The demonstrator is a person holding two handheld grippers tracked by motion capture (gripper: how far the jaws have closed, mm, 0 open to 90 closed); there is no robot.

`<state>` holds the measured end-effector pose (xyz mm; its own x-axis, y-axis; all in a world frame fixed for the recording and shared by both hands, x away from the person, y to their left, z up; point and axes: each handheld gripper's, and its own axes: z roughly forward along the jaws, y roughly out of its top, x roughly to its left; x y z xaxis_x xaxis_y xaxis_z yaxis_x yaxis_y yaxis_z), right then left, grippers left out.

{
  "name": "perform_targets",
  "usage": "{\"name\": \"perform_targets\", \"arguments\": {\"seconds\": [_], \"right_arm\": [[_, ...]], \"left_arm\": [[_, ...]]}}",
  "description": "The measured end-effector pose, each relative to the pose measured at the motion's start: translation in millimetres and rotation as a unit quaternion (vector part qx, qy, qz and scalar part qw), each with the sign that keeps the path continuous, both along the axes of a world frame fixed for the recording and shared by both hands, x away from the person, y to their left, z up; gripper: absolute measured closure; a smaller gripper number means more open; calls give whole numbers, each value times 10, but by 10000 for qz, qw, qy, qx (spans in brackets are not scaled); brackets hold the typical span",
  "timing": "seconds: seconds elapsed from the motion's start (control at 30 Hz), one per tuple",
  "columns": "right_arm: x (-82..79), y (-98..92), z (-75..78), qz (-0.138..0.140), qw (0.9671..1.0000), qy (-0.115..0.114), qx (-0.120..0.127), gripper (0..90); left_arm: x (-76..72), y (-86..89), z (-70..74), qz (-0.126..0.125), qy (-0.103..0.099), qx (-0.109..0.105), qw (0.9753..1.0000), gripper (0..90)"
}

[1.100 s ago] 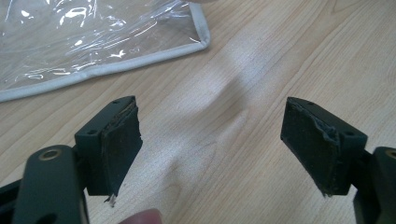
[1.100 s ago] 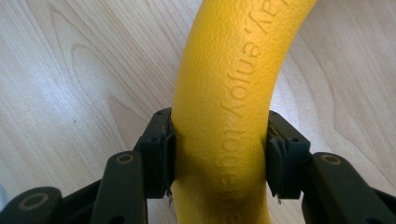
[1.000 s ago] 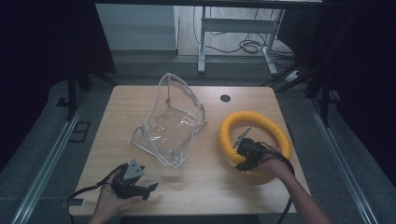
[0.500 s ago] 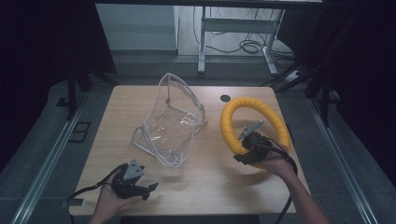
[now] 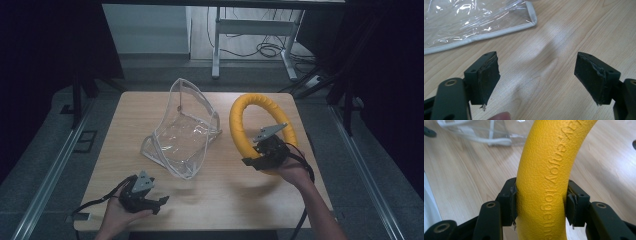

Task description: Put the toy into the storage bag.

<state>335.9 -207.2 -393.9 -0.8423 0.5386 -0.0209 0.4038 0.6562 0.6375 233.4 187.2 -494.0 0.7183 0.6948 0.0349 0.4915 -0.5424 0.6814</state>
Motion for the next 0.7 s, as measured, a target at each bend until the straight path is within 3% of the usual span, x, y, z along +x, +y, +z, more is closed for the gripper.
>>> {"name": "perform_targets", "arguments": {"seconds": [0.47,0.7], "right_arm": [[9,63,77,62,9992,-90,380,508],[2,55,158,48,9971,-225,731,508]], "left_arm": [[-1,-4,-5,-10,-3,4,10000,200],[-3,-1,-2,9,9,-3,10000,200]]}}
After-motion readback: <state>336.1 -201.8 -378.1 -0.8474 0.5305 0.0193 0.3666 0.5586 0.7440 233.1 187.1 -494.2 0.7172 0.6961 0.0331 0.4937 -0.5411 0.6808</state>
